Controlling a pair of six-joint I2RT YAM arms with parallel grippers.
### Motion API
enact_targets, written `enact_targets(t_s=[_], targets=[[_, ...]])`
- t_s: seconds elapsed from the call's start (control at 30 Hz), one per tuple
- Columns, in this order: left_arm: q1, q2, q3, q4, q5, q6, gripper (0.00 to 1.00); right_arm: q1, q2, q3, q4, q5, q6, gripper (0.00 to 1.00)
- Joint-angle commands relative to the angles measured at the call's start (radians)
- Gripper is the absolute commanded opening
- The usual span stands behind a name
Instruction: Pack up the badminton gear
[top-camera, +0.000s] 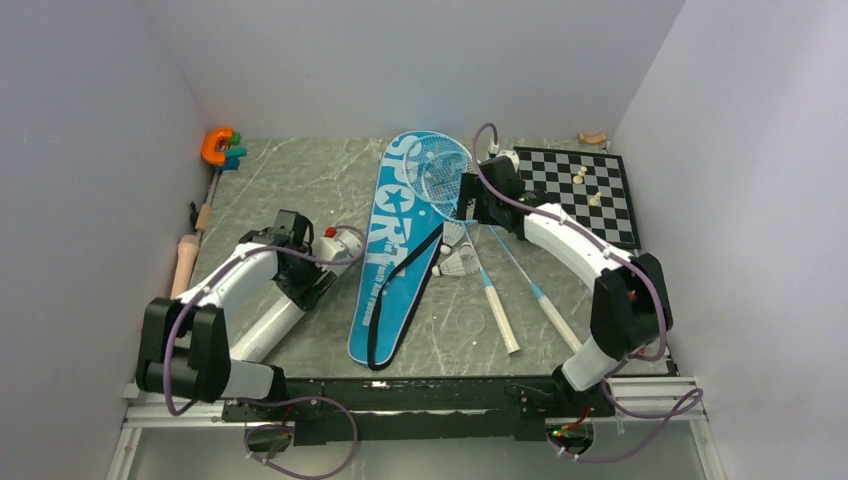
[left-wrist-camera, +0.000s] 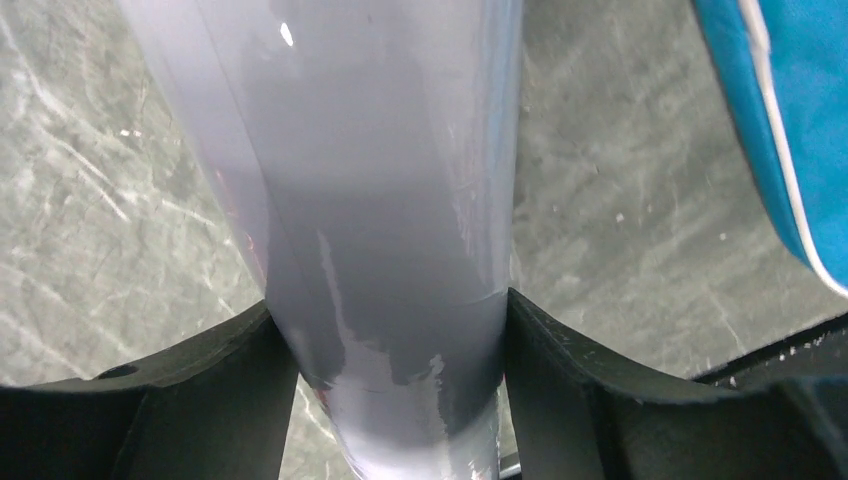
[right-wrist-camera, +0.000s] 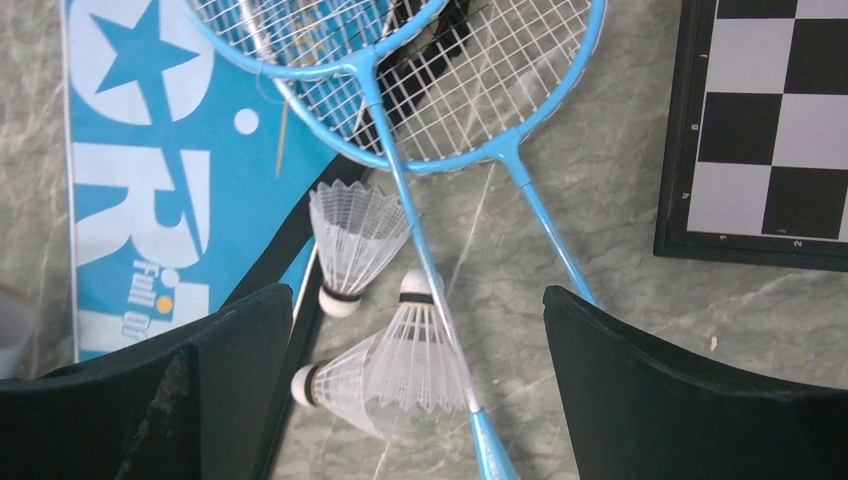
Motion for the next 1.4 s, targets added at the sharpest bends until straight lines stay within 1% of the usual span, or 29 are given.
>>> enact_targets(t_s=[0.0, 0.13, 0.27, 0.4, 0.57, 0.7, 0.83, 1.07, 1.27, 1.37], targets=[[-0.002, -0.115, -0.009, -0.071, 0.014, 0.092, 0.60, -0.046, 0.066, 0.087, 0.018, -0.043, -0.005, 1.00], [-0.002, -0.182, -0.025, -0.104, 0.048, 0.123, 0.60, -0.102, 0.132, 0.141, 0.020, -0.097, 0.011, 1.00], [-0.020, -0.205, -0.037, -0.116, 0.118, 0.146, 0.61, -0.113, 0.202, 0.197, 0.039, -0.170, -0.005, 0.99], [-0.087, -0.194, -0.043, -0.116, 0.129, 0.153, 0.62, -0.108, 0.248, 0.211, 0.071, -0.302, -0.029, 0.97], [-0.188, -0.175, -0.031, -0.098, 0.132, 0.144, 0.63, -0.102, 0.304, 0.210, 0.104, -0.401, -0.054, 0.92], [-0.247, -0.157, -0.003, -0.116, 0.134, 0.151, 0.64, -0.096, 0.353, 0.222, 0.110, -0.434, -0.070, 0.85], [-0.273, -0.167, 0.018, -0.145, 0.160, 0.176, 0.65, -0.088, 0.375, 0.222, 0.118, -0.451, -0.081, 0.78], [-0.277, -0.204, 0.020, -0.163, 0.165, 0.173, 0.65, -0.080, 0.363, 0.188, 0.126, -0.461, -0.100, 0.63], [-0.278, -0.214, 0.008, -0.165, 0.139, 0.150, 0.65, -0.077, 0.318, 0.128, 0.138, -0.454, -0.107, 0.54], [-0.279, -0.217, 0.005, -0.167, 0.134, 0.140, 0.65, -0.075, 0.292, 0.105, 0.136, -0.441, -0.109, 0.53]])
